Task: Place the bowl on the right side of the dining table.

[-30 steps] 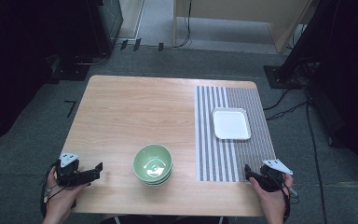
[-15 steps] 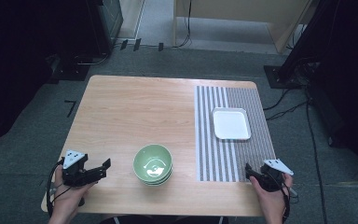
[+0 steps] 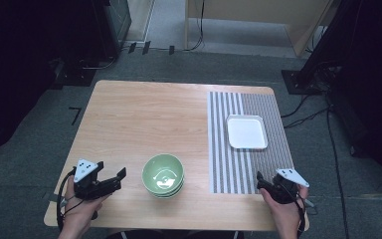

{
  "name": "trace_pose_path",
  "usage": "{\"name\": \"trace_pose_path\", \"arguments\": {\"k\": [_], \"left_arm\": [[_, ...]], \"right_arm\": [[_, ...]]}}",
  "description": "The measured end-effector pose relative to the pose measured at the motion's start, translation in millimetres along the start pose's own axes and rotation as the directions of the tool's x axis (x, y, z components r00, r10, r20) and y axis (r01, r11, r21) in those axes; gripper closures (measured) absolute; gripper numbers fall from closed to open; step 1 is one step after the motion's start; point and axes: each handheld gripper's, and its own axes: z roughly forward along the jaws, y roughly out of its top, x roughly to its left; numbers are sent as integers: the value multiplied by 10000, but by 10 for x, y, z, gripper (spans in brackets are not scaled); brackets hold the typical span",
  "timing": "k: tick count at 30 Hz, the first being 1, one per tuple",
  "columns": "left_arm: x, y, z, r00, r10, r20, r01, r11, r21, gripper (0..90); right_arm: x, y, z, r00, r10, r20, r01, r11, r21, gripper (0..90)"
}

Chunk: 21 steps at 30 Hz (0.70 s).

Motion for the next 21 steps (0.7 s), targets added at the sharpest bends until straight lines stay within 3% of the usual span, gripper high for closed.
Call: {"name": "trace_pose_path", "arguments": {"k": [10, 12, 16, 18, 21], "left_arm": [[-222, 73, 60, 9988, 318, 383, -320, 9995, 40, 159], [-265, 91, 80, 9987, 298, 410, -297, 9996, -31, 214], [-353, 118, 127, 9975, 384, 599, -382, 9993, -34, 240], [-396, 128, 153, 9978, 425, 503, -424, 9991, -25, 268], [-415, 155, 188, 9993, 126, 361, -127, 9999, 9, 306]], "right_arm": [[173, 122, -117, 9995, -162, -267, 153, 9993, -333, 261], [208, 154, -136, 9994, -151, -323, 138, 9991, -406, 266], [286, 216, -170, 9986, -181, -488, 153, 9983, -557, 275], [336, 245, -178, 9979, -251, -600, 211, 9976, -656, 283], [397, 272, -184, 9964, -326, -783, 266, 9967, -770, 304]]}}
